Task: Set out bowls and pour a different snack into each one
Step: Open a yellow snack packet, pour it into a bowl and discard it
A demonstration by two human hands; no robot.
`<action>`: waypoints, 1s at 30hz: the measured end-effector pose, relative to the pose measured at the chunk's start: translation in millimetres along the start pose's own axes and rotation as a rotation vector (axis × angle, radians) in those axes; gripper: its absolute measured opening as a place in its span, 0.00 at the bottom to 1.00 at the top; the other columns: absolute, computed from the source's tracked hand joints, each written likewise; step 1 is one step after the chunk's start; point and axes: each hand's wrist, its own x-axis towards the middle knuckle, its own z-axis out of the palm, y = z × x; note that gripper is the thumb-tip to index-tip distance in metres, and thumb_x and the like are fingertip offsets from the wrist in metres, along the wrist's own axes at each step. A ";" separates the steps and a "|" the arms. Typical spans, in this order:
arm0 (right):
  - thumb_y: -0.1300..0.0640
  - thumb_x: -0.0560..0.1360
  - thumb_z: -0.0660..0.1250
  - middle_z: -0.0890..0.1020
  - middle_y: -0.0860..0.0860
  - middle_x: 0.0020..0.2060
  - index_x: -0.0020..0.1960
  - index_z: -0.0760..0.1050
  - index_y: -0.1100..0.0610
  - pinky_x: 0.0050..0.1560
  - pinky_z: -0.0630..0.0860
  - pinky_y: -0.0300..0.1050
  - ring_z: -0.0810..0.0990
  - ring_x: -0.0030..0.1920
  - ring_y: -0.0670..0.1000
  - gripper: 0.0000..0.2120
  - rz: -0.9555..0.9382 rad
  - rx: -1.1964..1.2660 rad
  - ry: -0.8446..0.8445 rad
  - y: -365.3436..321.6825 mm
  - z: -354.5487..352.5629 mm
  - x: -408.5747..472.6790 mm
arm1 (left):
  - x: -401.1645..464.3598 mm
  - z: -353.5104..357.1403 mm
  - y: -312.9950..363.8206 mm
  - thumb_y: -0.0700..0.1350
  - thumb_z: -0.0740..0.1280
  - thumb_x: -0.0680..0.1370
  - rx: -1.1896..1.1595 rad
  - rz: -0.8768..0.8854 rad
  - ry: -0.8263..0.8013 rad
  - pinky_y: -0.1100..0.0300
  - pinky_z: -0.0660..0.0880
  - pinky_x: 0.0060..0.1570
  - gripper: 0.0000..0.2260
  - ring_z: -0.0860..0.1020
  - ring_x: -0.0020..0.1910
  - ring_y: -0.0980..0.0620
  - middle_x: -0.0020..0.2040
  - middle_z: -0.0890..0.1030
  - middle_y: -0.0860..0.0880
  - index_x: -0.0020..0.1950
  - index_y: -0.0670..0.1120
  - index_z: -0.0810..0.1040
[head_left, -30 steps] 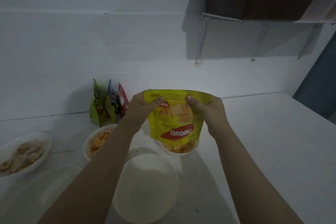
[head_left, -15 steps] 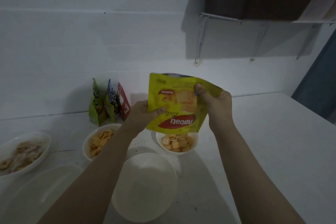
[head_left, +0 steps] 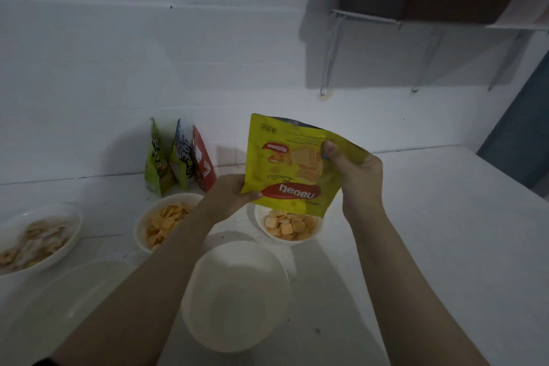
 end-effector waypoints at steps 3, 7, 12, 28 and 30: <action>0.59 0.72 0.74 0.87 0.49 0.36 0.44 0.83 0.58 0.38 0.81 0.40 0.86 0.39 0.49 0.02 0.003 -0.018 -0.009 2.0 0.9 -1.3 | 0.3 -0.4 -1.5 0.49 0.70 0.77 0.025 -0.007 0.025 0.60 0.75 0.53 0.14 0.81 0.51 0.53 0.54 0.84 0.51 0.61 0.48 0.81; 0.59 0.72 0.75 0.87 0.48 0.35 0.40 0.84 0.54 0.39 0.81 0.44 0.86 0.38 0.48 0.02 -0.024 -0.110 -0.037 1.5 -1.3 3.1 | 1.7 -20.4 40.2 0.49 0.73 0.75 -0.425 0.006 0.013 0.55 0.76 0.58 0.14 0.82 0.56 0.53 0.55 0.85 0.53 0.59 0.48 0.82; 0.60 0.72 0.75 0.87 0.46 0.34 0.42 0.83 0.56 0.36 0.80 0.37 0.86 0.37 0.45 0.02 -0.026 -0.069 -0.045 2.2 -3.1 0.0 | 7.9 -31.5 93.2 0.38 0.69 0.77 -0.614 0.129 0.130 0.62 0.80 0.39 0.04 0.85 0.40 0.54 0.40 0.86 0.52 0.50 0.40 0.83; 0.49 0.67 0.80 0.87 0.50 0.47 0.52 0.85 0.51 0.53 0.82 0.52 0.86 0.47 0.51 0.16 0.268 -0.626 -0.239 75.9 -15.0 17.6 | -1.0 -22.6 73.3 0.41 0.69 0.77 -0.758 0.002 0.345 0.62 0.80 0.35 0.03 0.85 0.39 0.54 0.40 0.86 0.52 0.49 0.45 0.83; 0.48 0.68 0.79 0.88 0.50 0.46 0.52 0.85 0.52 0.51 0.83 0.48 0.86 0.46 0.50 0.15 0.282 -0.654 -0.258 83.1 -13.8 16.2 | -4.2 -26.5 68.1 0.41 0.69 0.78 -0.768 0.002 0.366 0.58 0.81 0.37 0.04 0.85 0.41 0.51 0.41 0.86 0.50 0.47 0.47 0.84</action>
